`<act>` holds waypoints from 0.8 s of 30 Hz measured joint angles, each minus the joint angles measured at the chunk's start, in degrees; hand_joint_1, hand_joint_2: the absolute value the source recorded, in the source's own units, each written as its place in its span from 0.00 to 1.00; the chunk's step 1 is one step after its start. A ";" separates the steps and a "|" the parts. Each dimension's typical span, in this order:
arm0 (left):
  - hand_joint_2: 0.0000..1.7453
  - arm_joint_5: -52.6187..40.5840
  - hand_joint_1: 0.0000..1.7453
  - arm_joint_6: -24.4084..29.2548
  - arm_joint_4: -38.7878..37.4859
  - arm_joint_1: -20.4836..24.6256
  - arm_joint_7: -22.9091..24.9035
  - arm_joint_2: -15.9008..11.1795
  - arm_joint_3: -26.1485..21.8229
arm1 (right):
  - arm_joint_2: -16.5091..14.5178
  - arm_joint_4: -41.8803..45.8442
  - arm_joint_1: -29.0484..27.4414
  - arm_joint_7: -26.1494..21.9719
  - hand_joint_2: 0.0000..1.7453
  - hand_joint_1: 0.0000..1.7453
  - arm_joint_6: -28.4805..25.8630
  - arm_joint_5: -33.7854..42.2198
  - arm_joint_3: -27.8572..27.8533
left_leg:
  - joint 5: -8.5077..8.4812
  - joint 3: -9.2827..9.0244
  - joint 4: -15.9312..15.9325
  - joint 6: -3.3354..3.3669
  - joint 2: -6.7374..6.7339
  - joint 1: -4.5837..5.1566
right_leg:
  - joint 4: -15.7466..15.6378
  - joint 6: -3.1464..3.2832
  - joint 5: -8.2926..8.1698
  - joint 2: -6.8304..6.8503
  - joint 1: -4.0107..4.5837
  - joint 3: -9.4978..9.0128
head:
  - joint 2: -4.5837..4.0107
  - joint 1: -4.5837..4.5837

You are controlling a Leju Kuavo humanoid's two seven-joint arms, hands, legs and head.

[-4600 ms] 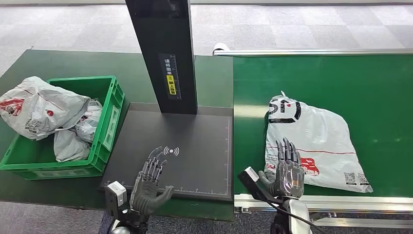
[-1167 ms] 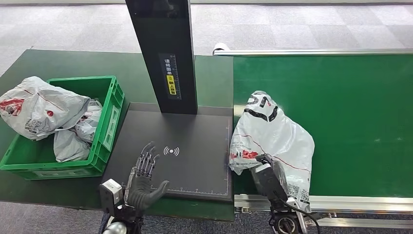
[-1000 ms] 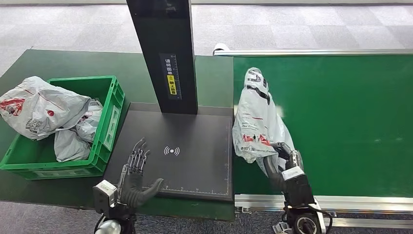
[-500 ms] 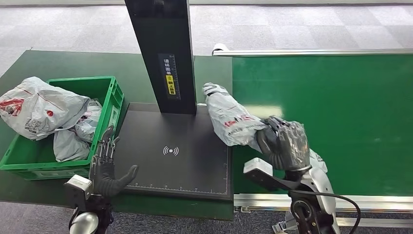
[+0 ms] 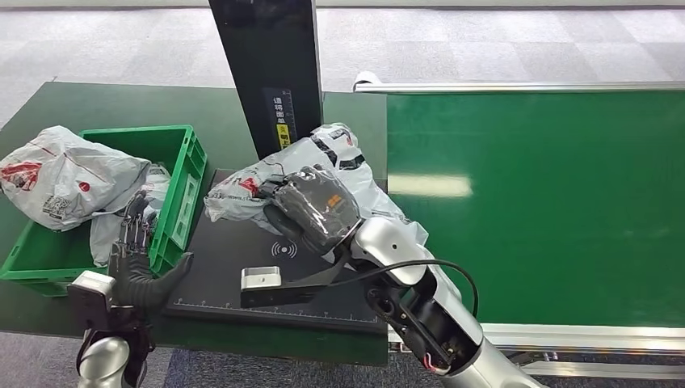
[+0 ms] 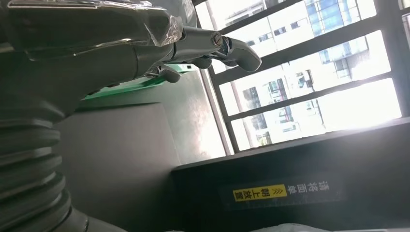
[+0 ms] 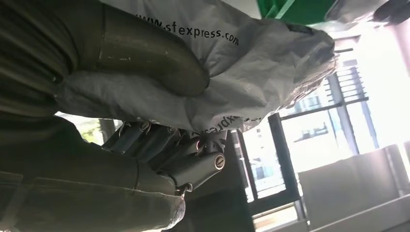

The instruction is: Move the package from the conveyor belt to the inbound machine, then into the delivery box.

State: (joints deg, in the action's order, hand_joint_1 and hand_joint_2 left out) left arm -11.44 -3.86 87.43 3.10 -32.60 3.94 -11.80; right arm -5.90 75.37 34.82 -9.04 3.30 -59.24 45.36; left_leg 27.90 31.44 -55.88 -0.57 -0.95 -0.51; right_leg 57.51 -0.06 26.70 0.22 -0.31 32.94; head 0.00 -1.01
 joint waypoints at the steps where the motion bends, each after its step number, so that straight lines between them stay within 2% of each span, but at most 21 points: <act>1: 1.00 -0.06 0.00 -0.05 0.09 0.02 0.14 -0.07 -0.26 | -0.28 -0.53 0.44 0.03 1.00 1.00 0.18 0.33 0.70 | 0.00 0.00 0.00 0.00 0.00 0.00 | 0.00 0.00 0.00 0.00 0.00 0.00 | 0.00 0.00; 9: 1.00 -0.90 0.00 -0.84 0.21 0.41 1.11 -0.23 -1.32 | -3.83 -4.76 3.22 0.10 1.00 0.98 1.46 2.39 4.84 | -0.01 -0.03 0.00 -0.01 0.00 -0.02 | 0.00 0.00 0.00 -0.01 0.03 0.01 | 0.00 -0.01; 13: 1.00 -1.08 0.00 -0.93 0.20 0.80 1.37 -0.27 -1.70 | -4.56 -5.99 3.90 -0.19 1.00 0.00 2.28 4.07 5.55 | -0.01 -0.02 0.00 -0.01 0.00 -0.03 | 0.00 0.00 0.00 -0.01 0.03 0.00 | 0.00 0.01; 16: 1.00 -1.50 0.00 -1.22 0.01 1.83 1.96 -0.39 -1.78 | -5.46 -7.05 4.53 -1.16 1.00 0.00 4.96 8.85 5.95 | -0.01 -0.02 0.00 -0.01 0.01 -0.03 | 0.00 0.00 -0.01 -0.01 0.03 0.00 | 0.00 0.01; 20: 1.00 -2.04 0.00 -1.74 -0.79 3.34 2.81 -0.75 -1.79 | -6.33 -8.91 5.06 -2.94 1.00 0.00 8.76 19.14 5.46 | -0.01 -0.04 0.00 -0.01 0.02 -0.03 | 0.00 0.00 -0.01 -0.01 0.03 0.00 | 0.00 -0.01; 24: 1.00 -2.20 0.00 -1.96 -1.56 3.71 3.19 -1.23 -1.82 | -5.87 -11.01 4.55 -6.52 1.00 0.00 10.61 31.97 1.57 | -0.01 -0.05 -0.01 -0.01 0.03 -0.02 | 0.00 0.00 -0.01 -0.01 0.03 0.00 | 0.00 0.00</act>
State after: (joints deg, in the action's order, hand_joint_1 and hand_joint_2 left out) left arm -13.64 -5.82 85.86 6.81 -29.41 2.72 -13.63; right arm -11.77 64.36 39.37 -15.56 13.91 -27.27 46.92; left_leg 27.89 31.39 -55.89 -0.58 -0.92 -0.53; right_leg 57.51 -0.05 26.69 0.21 -0.28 32.94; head 0.00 -1.01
